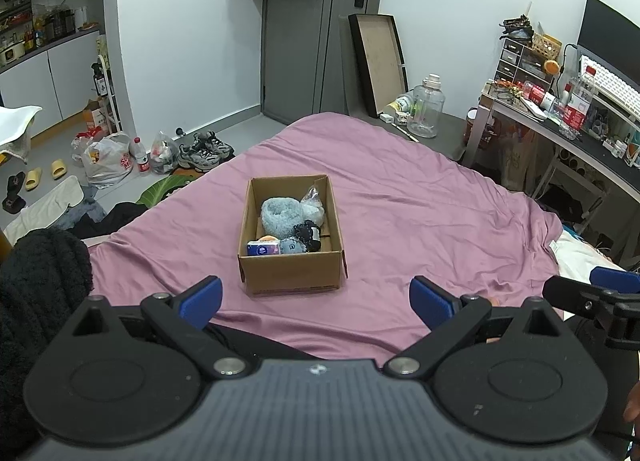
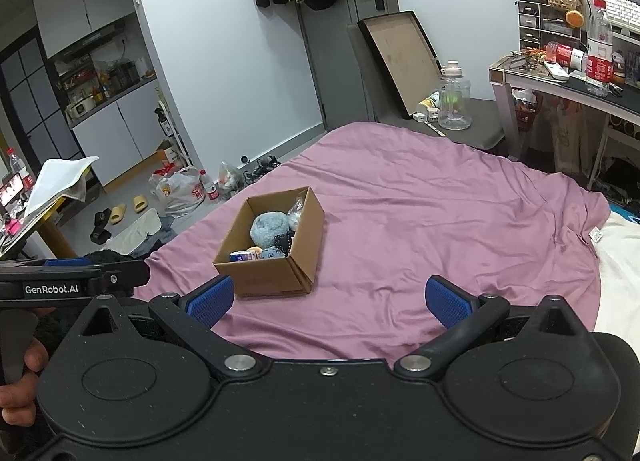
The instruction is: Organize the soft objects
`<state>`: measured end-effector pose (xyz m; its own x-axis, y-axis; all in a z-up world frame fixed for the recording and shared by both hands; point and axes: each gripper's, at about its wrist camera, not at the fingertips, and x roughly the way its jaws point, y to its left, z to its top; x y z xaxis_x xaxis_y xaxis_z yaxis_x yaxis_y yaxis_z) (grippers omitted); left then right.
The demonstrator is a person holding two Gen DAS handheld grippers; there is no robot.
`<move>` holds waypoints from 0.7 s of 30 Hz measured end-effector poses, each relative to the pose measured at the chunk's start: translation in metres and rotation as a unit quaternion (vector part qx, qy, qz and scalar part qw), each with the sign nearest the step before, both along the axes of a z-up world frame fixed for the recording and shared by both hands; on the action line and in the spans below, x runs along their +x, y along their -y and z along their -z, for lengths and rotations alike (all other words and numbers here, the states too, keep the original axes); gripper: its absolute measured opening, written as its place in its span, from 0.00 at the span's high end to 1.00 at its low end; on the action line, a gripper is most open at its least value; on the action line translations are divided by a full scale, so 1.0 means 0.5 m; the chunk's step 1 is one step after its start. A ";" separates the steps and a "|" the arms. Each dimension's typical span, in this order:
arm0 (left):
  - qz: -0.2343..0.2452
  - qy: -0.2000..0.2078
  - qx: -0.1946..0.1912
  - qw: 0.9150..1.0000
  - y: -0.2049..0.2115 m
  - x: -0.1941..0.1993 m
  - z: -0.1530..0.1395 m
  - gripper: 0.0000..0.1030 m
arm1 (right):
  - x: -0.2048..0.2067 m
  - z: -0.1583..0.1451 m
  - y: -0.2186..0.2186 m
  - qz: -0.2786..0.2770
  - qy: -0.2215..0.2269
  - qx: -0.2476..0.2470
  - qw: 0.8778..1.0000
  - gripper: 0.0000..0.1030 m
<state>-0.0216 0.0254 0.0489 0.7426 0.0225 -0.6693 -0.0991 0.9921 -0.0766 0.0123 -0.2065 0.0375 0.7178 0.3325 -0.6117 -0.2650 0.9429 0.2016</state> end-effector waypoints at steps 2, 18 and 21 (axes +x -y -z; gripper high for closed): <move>-0.001 0.000 0.001 1.000 0.000 0.000 0.000 0.04 | -0.001 0.000 -0.001 0.001 0.001 -0.001 1.000 0.00; 0.001 -0.001 0.001 1.000 0.003 0.000 0.005 0.04 | 0.000 0.005 -0.001 0.005 0.000 -0.003 1.000 0.00; 0.004 -0.001 0.001 1.000 0.004 0.000 0.006 0.04 | -0.001 0.005 0.000 0.003 -0.001 0.001 1.000 0.00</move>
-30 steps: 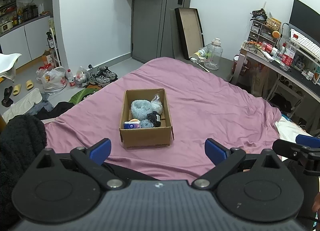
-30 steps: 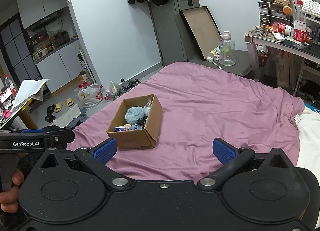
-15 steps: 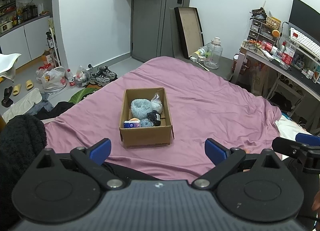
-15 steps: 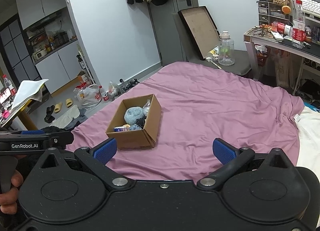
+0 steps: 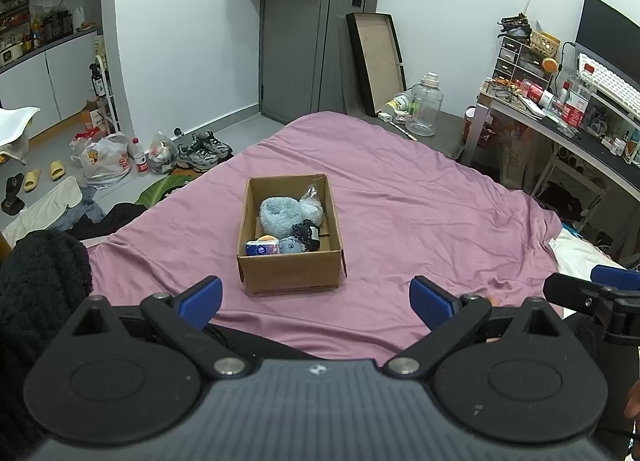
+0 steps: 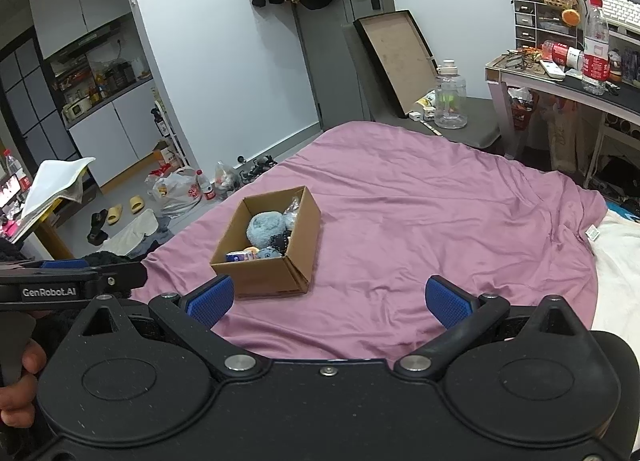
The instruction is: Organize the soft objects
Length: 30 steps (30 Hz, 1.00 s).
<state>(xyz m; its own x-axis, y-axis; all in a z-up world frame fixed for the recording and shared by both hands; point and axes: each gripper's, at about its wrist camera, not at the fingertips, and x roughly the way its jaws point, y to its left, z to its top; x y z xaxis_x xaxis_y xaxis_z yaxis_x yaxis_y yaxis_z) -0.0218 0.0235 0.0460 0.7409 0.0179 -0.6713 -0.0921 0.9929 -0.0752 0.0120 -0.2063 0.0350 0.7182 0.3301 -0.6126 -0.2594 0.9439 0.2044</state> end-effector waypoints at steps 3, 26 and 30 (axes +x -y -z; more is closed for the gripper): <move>0.000 -0.001 0.000 1.000 0.000 0.001 0.000 0.04 | -0.002 -0.003 0.000 -0.001 0.003 -0.002 1.000 0.00; 0.003 -0.007 0.012 1.000 -0.001 0.007 0.002 0.04 | 0.001 0.000 0.006 0.002 0.002 -0.006 1.000 0.00; 0.006 -0.009 0.012 1.000 0.004 0.006 0.001 0.04 | 0.002 0.001 0.008 0.003 0.001 -0.006 1.000 0.00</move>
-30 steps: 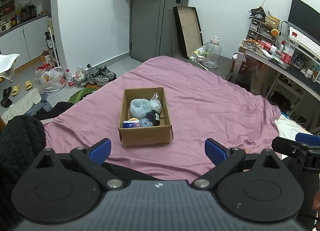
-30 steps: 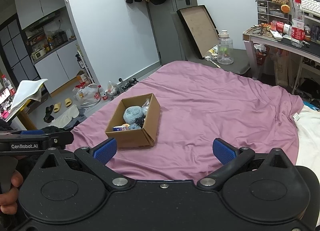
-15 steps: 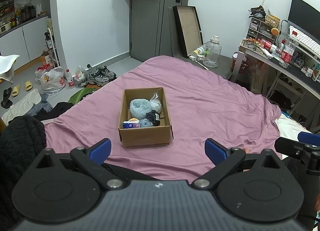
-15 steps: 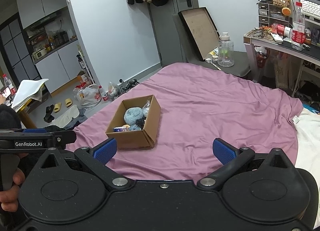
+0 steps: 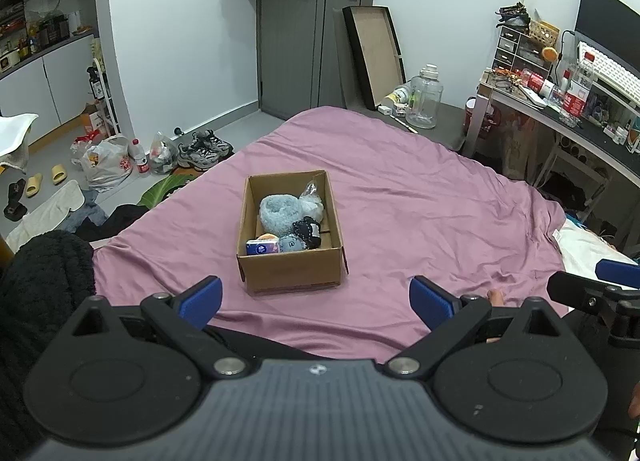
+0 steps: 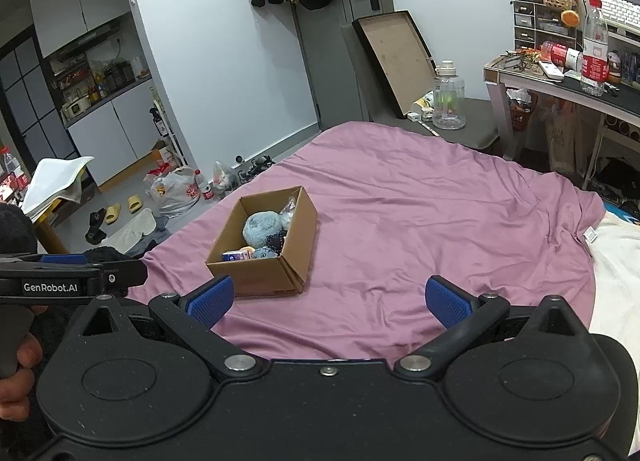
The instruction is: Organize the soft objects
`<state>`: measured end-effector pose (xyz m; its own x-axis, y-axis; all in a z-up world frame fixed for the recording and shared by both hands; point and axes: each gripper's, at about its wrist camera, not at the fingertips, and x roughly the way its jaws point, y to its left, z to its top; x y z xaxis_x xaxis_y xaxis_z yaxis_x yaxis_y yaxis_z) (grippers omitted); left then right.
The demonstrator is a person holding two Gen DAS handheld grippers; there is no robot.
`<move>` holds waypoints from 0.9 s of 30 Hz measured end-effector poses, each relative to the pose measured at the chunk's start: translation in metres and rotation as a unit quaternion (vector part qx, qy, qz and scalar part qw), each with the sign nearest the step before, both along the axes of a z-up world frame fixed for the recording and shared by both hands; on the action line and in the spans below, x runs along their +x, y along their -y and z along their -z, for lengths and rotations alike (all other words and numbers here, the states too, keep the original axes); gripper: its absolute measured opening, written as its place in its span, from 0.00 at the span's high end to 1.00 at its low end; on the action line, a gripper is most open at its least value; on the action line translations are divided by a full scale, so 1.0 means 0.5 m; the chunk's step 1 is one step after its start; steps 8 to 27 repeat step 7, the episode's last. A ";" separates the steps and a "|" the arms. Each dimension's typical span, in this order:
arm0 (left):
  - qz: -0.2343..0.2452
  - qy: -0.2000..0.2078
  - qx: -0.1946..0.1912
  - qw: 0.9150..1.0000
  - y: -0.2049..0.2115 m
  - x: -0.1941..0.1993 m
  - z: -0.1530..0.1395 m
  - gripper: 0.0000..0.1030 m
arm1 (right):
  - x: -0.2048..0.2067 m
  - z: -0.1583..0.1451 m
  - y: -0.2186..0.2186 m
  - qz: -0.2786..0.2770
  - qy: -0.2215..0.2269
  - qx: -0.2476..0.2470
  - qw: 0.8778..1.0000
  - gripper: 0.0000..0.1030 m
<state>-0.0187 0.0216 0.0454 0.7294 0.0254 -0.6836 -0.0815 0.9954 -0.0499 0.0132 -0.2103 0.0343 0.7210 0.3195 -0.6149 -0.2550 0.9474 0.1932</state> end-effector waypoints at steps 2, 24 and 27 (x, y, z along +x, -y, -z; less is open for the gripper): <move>0.003 0.000 0.002 1.000 0.003 -0.001 -0.001 0.04 | 0.001 0.002 0.002 0.001 -0.001 0.001 1.000 0.00; 0.005 -0.001 0.004 1.000 0.009 0.003 0.000 0.04 | 0.002 0.004 0.004 0.002 -0.002 0.003 1.000 0.00; 0.005 -0.001 0.004 1.000 0.009 0.003 0.000 0.04 | 0.002 0.004 0.004 0.002 -0.002 0.003 1.000 0.00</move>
